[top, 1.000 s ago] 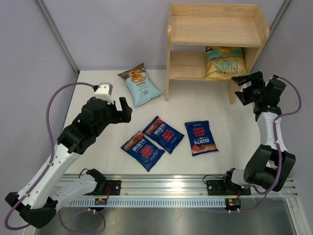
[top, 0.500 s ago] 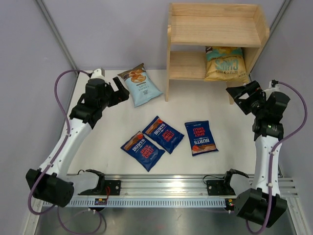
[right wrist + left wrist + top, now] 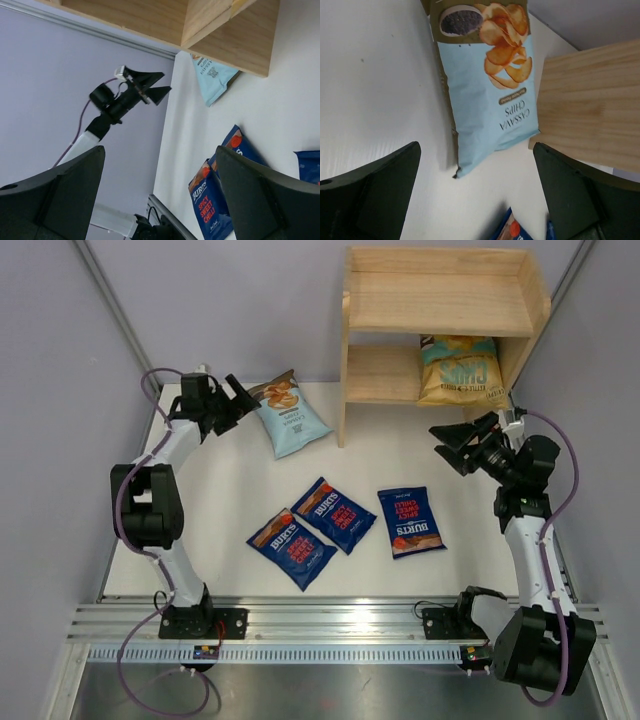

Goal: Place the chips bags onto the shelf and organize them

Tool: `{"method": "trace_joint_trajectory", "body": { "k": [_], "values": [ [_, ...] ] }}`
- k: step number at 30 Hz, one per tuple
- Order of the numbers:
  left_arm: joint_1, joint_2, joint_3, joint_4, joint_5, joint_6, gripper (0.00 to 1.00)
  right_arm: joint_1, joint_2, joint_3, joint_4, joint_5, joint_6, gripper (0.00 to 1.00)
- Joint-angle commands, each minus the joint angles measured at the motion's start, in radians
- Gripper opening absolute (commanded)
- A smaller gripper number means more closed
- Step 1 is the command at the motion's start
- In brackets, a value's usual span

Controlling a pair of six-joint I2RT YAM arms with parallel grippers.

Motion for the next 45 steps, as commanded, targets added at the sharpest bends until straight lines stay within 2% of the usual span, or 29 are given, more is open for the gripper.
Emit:
{"method": "trace_joint_trajectory", "body": {
  "k": [1, 5, 6, 9, 14, 17, 22, 23, 25, 27, 30, 34, 40, 45],
  "values": [
    [0.020, 0.155, 0.082, 0.173, 0.169, -0.046, 0.99, 0.004, -0.019, 0.017, 0.158, -0.087, 0.055, 0.99],
    [0.023, 0.316, 0.154, 0.296, 0.304, -0.106, 0.99, 0.015, -0.086, 0.028, 0.103, -0.063, -0.017, 0.99],
    [0.023, 0.342, 0.154, 0.356, 0.320, -0.120, 0.99, 0.030, -0.092, 0.029, 0.083, -0.056, -0.031, 0.99],
    [0.022, 0.404, 0.180, 0.397, 0.329, -0.143, 0.99, 0.048, -0.098, 0.037, 0.076, -0.064, -0.046, 0.99],
    [0.022, 0.485, 0.260, 0.307, 0.296, -0.143, 0.99, 0.062, -0.100, 0.051, 0.089, -0.070, -0.023, 0.99],
    [0.023, 0.520, 0.280, 0.307, 0.305, -0.140, 0.98, 0.064, -0.105, 0.045, 0.108, -0.064, -0.008, 0.99],
    [0.016, 0.596, 0.320, 0.356, 0.344, -0.186, 0.84, 0.064, -0.106, 0.040, 0.115, -0.069, -0.008, 0.99],
    [0.011, 0.599, 0.326, 0.359, 0.341, -0.191, 0.78, 0.064, -0.108, 0.040, 0.114, -0.070, -0.009, 0.99],
    [0.008, 0.591, 0.323, 0.384, 0.337, -0.195, 0.71, 0.065, -0.111, 0.039, 0.106, -0.072, -0.020, 0.99],
    [0.007, 0.565, 0.275, 0.448, 0.329, -0.221, 0.56, 0.067, -0.114, 0.036, 0.086, -0.061, -0.044, 0.99],
    [0.007, 0.472, 0.127, 0.605, 0.292, -0.283, 0.42, 0.072, -0.114, 0.034, 0.059, -0.050, -0.077, 0.99],
    [0.008, 0.337, -0.034, 0.738, 0.210, -0.338, 0.23, 0.099, -0.095, 0.032, 0.039, -0.047, -0.106, 1.00],
    [0.014, 0.169, -0.247, 0.917, 0.188, -0.471, 0.09, 0.171, -0.072, 0.029, -0.018, -0.004, -0.157, 0.98],
    [0.017, 0.033, -0.401, 1.042, 0.191, -0.596, 0.09, 0.311, -0.054, -0.009, -0.001, 0.080, -0.141, 0.97]
  ]
}}
